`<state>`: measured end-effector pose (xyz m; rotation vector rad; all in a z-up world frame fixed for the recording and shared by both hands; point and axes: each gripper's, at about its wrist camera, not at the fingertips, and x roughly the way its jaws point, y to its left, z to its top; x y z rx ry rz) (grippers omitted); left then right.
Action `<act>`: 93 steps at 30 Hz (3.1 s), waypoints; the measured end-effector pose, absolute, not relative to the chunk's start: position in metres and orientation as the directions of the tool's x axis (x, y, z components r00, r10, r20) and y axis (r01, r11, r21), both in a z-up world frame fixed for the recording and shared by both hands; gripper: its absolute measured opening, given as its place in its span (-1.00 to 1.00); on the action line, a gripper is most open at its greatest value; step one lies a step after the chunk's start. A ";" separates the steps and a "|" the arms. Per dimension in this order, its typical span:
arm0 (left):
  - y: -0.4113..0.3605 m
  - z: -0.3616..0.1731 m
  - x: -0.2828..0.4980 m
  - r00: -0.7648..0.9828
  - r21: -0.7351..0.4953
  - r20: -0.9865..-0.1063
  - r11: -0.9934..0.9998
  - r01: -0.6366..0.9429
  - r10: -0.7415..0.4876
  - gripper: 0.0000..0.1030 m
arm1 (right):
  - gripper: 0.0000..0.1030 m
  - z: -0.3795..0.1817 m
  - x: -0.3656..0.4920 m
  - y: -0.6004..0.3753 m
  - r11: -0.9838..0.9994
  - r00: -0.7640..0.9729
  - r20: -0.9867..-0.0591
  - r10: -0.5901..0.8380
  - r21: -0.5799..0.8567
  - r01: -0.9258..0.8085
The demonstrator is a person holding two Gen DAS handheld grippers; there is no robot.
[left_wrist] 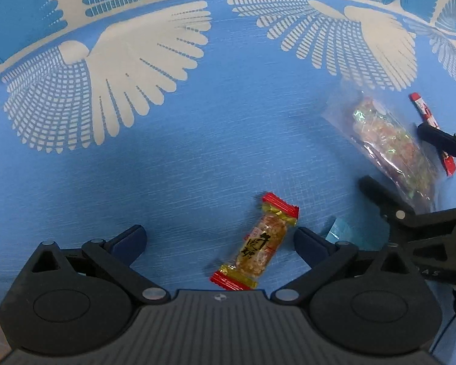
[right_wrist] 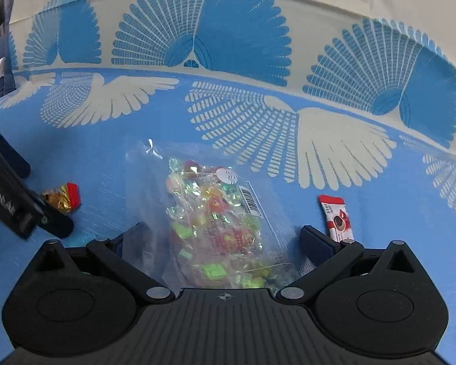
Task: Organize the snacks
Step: 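Grasp the red-wrapped candy with the left tool while the right tool grasps the clear candy bag, then carry both snacks over the box and open both tools to drop them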
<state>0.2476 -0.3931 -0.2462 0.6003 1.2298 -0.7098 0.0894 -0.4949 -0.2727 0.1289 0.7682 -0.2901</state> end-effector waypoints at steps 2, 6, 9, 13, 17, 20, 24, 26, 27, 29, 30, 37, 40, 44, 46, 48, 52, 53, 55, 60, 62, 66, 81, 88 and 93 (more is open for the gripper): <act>-0.392 -0.246 0.246 0.186 0.041 -0.970 0.645 0.763 -0.159 1.00 | 1.00 -0.274 0.086 -0.495 0.952 0.695 -0.687 -0.214 0.012 0.305; -0.390 -0.237 0.237 0.208 0.044 -0.960 0.636 0.770 -0.186 0.37 | 0.68 -0.269 0.083 -0.492 0.950 0.698 -0.681 -0.221 0.013 0.313; -0.391 -0.220 0.220 0.234 0.066 -0.951 0.604 0.794 -0.204 -0.61 | -0.20 -0.259 0.078 -0.479 0.956 0.704 -0.673 -0.227 -0.016 0.292; -0.383 -0.211 0.208 0.257 0.081 -0.945 0.613 0.786 -0.205 -0.63 | -0.54 -0.246 0.073 -0.472 0.941 0.697 -0.671 -0.255 -0.007 0.337; -0.373 -0.185 0.194 0.261 0.055 -0.935 0.626 0.778 -0.242 -0.64 | -0.55 -0.220 0.057 -0.462 0.928 0.713 -0.644 -0.278 0.011 0.372; -0.355 -0.155 0.178 0.276 0.042 -0.919 0.627 0.778 -0.282 -0.64 | -0.55 -0.193 0.039 -0.447 0.920 0.725 -0.620 -0.301 0.010 0.391; -0.321 -0.110 0.149 0.283 0.008 -0.897 0.628 0.778 -0.339 -0.64 | -0.55 -0.150 0.002 -0.419 0.907 0.743 -0.579 -0.335 0.016 0.421; -0.303 -0.089 0.133 0.283 -0.008 -0.887 0.625 0.781 -0.366 -0.64 | -0.55 -0.128 -0.018 -0.401 0.902 0.752 -0.558 -0.351 0.016 0.432; -0.292 -0.078 0.125 0.286 -0.013 -0.881 0.624 0.781 -0.376 -0.64 | -0.55 -0.116 -0.029 -0.391 0.901 0.760 -0.544 -0.355 0.019 0.434; -0.269 -0.059 0.109 0.295 -0.018 -0.870 0.625 0.781 -0.394 -0.64 | -0.55 -0.094 -0.051 -0.371 0.897 0.775 -0.523 -0.355 0.043 0.440; -0.256 -0.050 0.101 0.301 -0.019 -0.866 0.627 0.779 -0.400 -0.64 | -0.55 -0.084 -0.061 -0.359 0.898 0.781 -0.517 -0.351 0.052 0.438; -0.155 -0.002 0.054 0.366 0.010 -0.844 0.670 0.742 -0.392 -0.64 | -0.55 -0.032 -0.119 -0.268 0.920 0.821 -0.491 -0.289 0.093 0.380; -0.110 0.008 0.038 0.389 0.022 -0.844 0.702 0.712 -0.369 -0.63 | -0.55 -0.020 -0.139 -0.227 0.927 0.830 -0.498 -0.251 0.123 0.354; -0.051 0.014 0.016 0.406 0.022 -0.847 0.741 0.672 -0.344 -0.63 | -0.55 -0.008 -0.159 -0.178 0.942 0.838 -0.507 -0.204 0.133 0.310; -0.024 0.015 0.007 0.406 0.012 -0.849 0.755 0.655 -0.338 -0.63 | -0.55 -0.003 -0.168 -0.156 0.948 0.837 -0.516 -0.185 0.130 0.290; 0.001 0.015 -0.004 0.420 0.014 -0.844 0.770 0.638 -0.333 -0.63 | -0.55 -0.002 -0.175 -0.138 0.955 0.835 -0.526 -0.160 0.133 0.267; 0.043 0.016 -0.020 0.435 -0.003 -0.837 0.798 0.603 -0.332 -0.63 | -0.55 0.001 -0.186 -0.104 0.965 0.829 -0.545 -0.125 0.127 0.230; 0.050 0.016 -0.023 0.435 -0.009 -0.837 0.803 0.596 -0.332 -0.63 | -0.55 0.001 -0.189 -0.096 0.967 0.827 -0.549 -0.118 0.126 0.222; 0.066 0.016 -0.030 0.441 -0.015 -0.834 0.812 0.583 -0.332 -0.63 | -0.55 0.001 -0.194 -0.082 0.972 0.824 -0.557 -0.107 0.117 0.205; 0.088 0.016 -0.042 0.443 -0.032 -0.829 0.820 0.572 -0.341 -0.63 | -0.55 0.003 -0.197 -0.062 0.981 0.819 -0.566 -0.097 0.087 0.176; 0.095 0.017 -0.045 0.446 -0.037 -0.826 0.822 0.568 -0.346 -0.63 | -0.55 0.006 -0.198 -0.057 0.983 0.821 -0.563 -0.099 0.074 0.169; 0.101 0.018 -0.046 0.449 -0.045 -0.821 0.826 0.563 -0.351 -0.63 | -0.55 0.008 -0.199 -0.051 0.985 0.820 -0.564 -0.101 0.059 0.163; 0.100 0.014 -0.039 0.450 -0.043 -0.825 0.831 0.554 -0.343 -0.63 | -0.55 0.007 -0.192 -0.052 0.988 0.811 -0.579 -0.091 0.051 0.147; 0.103 0.012 -0.026 0.454 -0.045 -0.827 0.845 0.533 -0.331 -0.63 | -0.55 0.004 -0.182 -0.056 0.988 0.809 -0.581 -0.087 0.055 0.145; 0.103 0.011 -0.012 0.458 -0.045 -0.829 0.855 0.517 -0.320 -0.63 | -0.55 0.001 -0.170 -0.056 0.989 0.808 -0.583 -0.080 0.056 0.138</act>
